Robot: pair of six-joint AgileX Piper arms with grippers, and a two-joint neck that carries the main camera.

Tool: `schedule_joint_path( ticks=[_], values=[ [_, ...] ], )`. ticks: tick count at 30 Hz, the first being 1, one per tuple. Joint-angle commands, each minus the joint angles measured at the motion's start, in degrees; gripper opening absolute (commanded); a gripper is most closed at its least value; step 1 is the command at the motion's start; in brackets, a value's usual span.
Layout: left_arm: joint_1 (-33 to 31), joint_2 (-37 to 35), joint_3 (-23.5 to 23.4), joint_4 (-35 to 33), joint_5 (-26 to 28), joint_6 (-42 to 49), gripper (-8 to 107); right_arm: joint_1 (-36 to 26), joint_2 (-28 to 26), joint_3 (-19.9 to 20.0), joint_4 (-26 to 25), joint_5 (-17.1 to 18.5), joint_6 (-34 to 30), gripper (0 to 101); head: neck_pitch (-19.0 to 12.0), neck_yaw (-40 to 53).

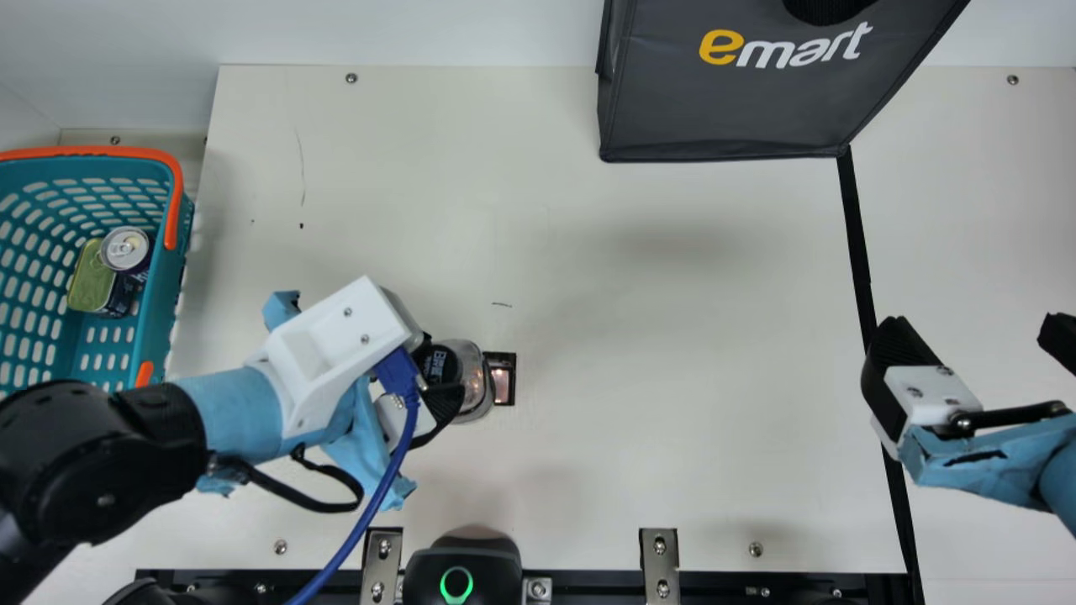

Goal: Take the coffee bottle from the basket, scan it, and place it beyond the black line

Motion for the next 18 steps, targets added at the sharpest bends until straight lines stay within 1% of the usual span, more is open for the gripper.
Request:
schedule_joint_path(
  ticks=[1, 8, 18],
  values=[
    [1.3, -0.1, -0.1, -1.9, 0.9, 4.7, 10, 0.0, 0.0, 0.0, 0.0, 0.0, 0.0, 91, -1.0, 0.1],
    [4.3, 0.2, 0.4, -4.9, 1.8, 10.9, 10, 0.0, 0.0, 0.0, 0.0, 0.0, 0.0, 91, -1.0, 0.1],
    [4.7, 2.1, 2.4, -6.6, -0.9, 15.2, 10, 0.0, 0.0, 0.0, 0.0, 0.0, 0.0, 91, -1.0, 0.1]
  ],
)
